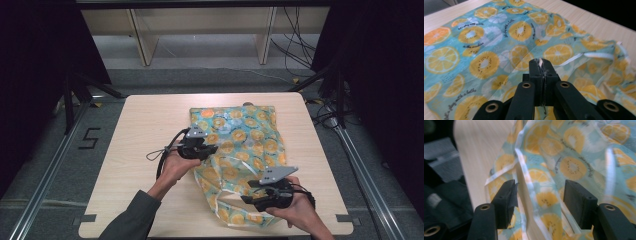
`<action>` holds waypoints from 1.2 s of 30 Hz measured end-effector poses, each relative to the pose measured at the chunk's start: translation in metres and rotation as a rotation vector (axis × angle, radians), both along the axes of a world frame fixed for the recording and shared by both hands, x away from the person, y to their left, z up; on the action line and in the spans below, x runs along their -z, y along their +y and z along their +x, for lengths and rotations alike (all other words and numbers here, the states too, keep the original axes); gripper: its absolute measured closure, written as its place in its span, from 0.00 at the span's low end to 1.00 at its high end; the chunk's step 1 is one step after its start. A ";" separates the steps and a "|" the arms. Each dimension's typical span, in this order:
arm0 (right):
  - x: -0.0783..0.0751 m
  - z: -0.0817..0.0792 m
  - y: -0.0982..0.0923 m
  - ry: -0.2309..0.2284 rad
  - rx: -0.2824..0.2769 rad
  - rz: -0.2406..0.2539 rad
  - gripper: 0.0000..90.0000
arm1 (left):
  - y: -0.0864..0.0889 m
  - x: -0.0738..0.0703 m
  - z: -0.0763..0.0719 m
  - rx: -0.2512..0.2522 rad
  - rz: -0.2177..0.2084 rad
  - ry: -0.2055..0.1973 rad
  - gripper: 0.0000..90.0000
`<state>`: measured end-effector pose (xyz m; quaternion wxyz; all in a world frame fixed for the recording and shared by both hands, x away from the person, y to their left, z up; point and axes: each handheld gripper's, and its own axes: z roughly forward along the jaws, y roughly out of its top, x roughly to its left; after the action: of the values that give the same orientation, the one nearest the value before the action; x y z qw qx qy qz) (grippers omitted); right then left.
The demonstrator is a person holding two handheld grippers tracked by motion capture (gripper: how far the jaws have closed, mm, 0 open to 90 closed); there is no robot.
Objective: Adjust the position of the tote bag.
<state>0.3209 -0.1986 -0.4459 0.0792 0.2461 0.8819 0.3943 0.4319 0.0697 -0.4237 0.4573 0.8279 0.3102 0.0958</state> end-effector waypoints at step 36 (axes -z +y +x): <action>0.003 0.167 -0.036 -0.154 0.343 -0.166 1.00 | -0.033 0.006 -0.046 0.116 0.166 -0.069 0.53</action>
<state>0.4881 -0.2348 -0.4490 0.2324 0.3546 0.8478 0.3184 0.3857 0.0363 -0.4297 0.4022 0.8759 0.2366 0.1230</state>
